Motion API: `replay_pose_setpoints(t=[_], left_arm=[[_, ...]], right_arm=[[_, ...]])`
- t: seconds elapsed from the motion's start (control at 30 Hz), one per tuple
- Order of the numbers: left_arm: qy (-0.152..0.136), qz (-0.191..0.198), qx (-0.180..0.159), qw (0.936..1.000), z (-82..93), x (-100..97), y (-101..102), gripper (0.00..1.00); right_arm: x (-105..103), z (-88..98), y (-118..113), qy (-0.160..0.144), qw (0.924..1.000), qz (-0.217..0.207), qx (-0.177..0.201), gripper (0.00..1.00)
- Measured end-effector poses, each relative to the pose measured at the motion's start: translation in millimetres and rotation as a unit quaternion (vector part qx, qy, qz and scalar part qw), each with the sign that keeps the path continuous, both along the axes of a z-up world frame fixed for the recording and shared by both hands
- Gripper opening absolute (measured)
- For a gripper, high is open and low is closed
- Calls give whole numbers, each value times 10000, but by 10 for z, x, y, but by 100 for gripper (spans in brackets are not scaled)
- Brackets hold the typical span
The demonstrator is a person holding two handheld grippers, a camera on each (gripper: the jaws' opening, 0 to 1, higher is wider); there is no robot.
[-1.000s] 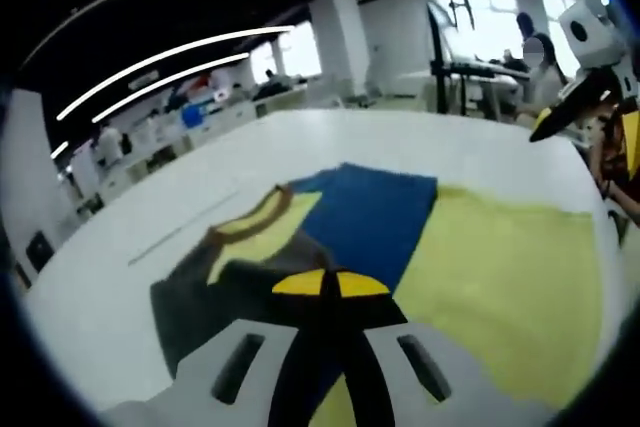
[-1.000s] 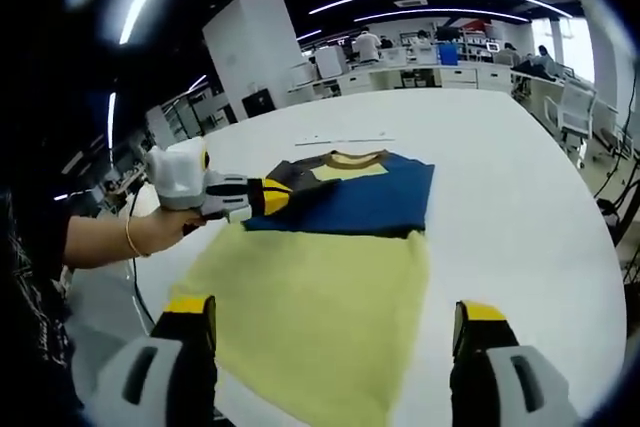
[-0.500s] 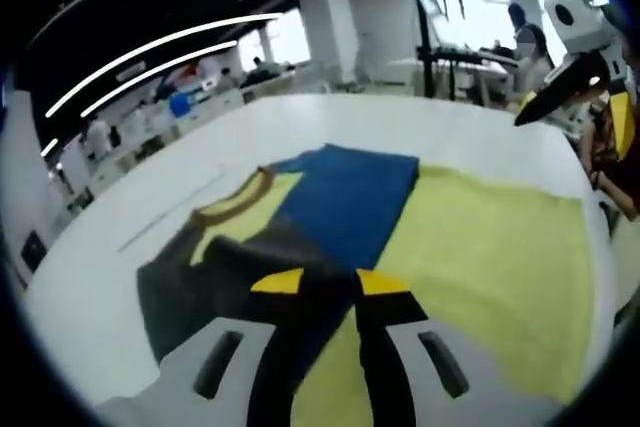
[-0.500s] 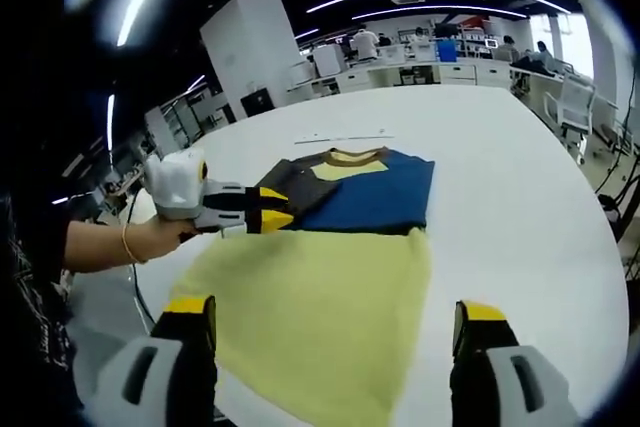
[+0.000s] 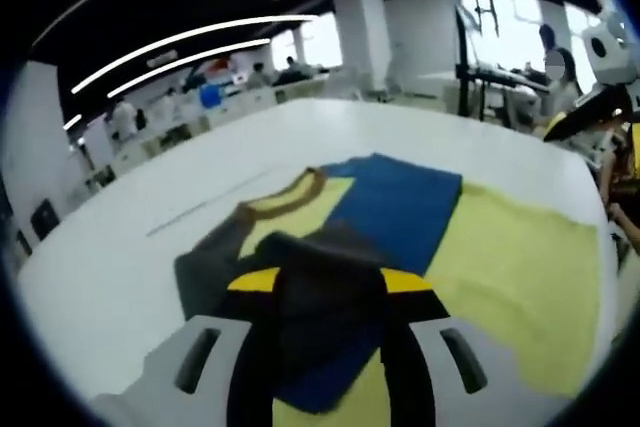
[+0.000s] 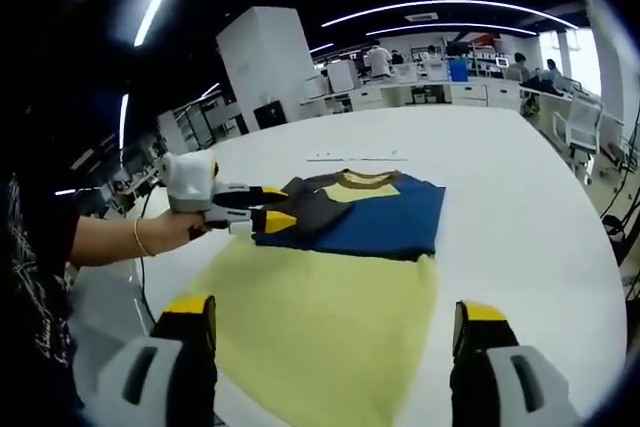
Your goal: Fold the garment on the visible template until the final outline fits inside the template.
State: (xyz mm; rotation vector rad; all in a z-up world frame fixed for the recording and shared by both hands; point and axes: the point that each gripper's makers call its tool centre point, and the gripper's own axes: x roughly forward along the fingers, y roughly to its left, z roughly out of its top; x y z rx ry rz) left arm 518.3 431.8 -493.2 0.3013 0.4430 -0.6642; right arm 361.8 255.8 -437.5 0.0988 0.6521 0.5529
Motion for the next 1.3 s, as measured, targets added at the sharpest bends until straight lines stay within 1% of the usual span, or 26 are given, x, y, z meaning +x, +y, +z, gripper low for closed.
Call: replay_pose_setpoints(t=[0.07,0.17,0.27,0.3,0.33,0.37,0.4,0.43,0.47,0.5,0.57,0.67,0.7,0.73,0.77,0.8,0.87,0.9,0.97,1.0,1.07,1.1,1.17,1.23,1.3], left_arm=[[54,81,-48,9999,-15,37,20,32],[214,356,-26,9991,-83,115,92,30],[427,526,-209,9975,-137,140,105,29],[506,569,-304,9966,-164,149,104,27],[586,694,-369,9952,-186,151,126,25],[594,796,-391,9943,-196,165,153,23],[542,804,-399,9945,-204,183,160,22],[594,824,-425,9939,-225,179,157,22],[732,896,-472,9922,-261,165,160,23],[762,911,-503,9916,-274,167,154,22],[792,975,-466,9910,-307,168,164,21],[933,1091,-433,9887,-369,141,189,21],[1090,1175,-403,9863,-417,102,208,20],[1027,1266,-496,9854,-381,114,210,19],[1112,1285,-423,9845,-388,95,214,19],[1086,1253,-384,9854,-385,96,199,20],[1105,1299,-352,9847,-392,109,204,20],[1187,1429,-447,9816,-396,115,215,19],[1190,1443,-441,9814,-395,137,225,17],[1203,1472,-449,9807,-395,146,238,14],[1309,1603,-554,9768,-395,157,268,10],[1329,1602,-573,9764,-394,166,271,8],[1319,1587,-564,9768,-387,172,270,6],[1189,1573,-524,9790,-339,190,275,1],[1132,1539,-543,9801,-299,196,256,1]], right_arm=[[0,-3,6,3,10000,34,-23,100],[-5,-17,7,28,10000,40,-37,100],[-16,-26,2,56,10000,3,-2,100],[-21,-32,-2,69,10000,-4,-5,100],[-28,-39,-15,80,10000,-12,-22,100],[-33,-43,-24,83,10000,-20,-33,100],[-37,-44,-33,87,9999,-41,-35,100],[-38,-46,-45,95,9999,-72,-27,100],[-37,-47,-61,98,9999,-102,-14,100],[-37,-46,-69,95,9999,-119,-8,100],[-35,-43,-76,82,9999,-140,-5,100],[-45,-48,-69,85,9999,-141,0,100],[-48,-51,-62,87,9999,-141,14,100],[-49,-52,-57,90,9999,-144,25,100],[-51,-53,-50,86,9999,-140,36,100],[-54,-56,-43,88,9999,-141,43,100],[-55,-64,-30,95,9998,-135,53,100],[-56,-66,-24,97,9999,-129,55,100],[-54,-67,-23,94,9999,-128,62,100],[-54,-66,-22,90,9999,-127,66,100],[-58,-66,-25,92,9998,-133,64,100],[-61,-66,-29,92,9999,-133,57,100],[-65,-73,-40,104,9998,-144,41,100],[-71,-77,-44,111,9998,-142,33,100],[-73,-79,-45,118,9998,-153,34,100]])
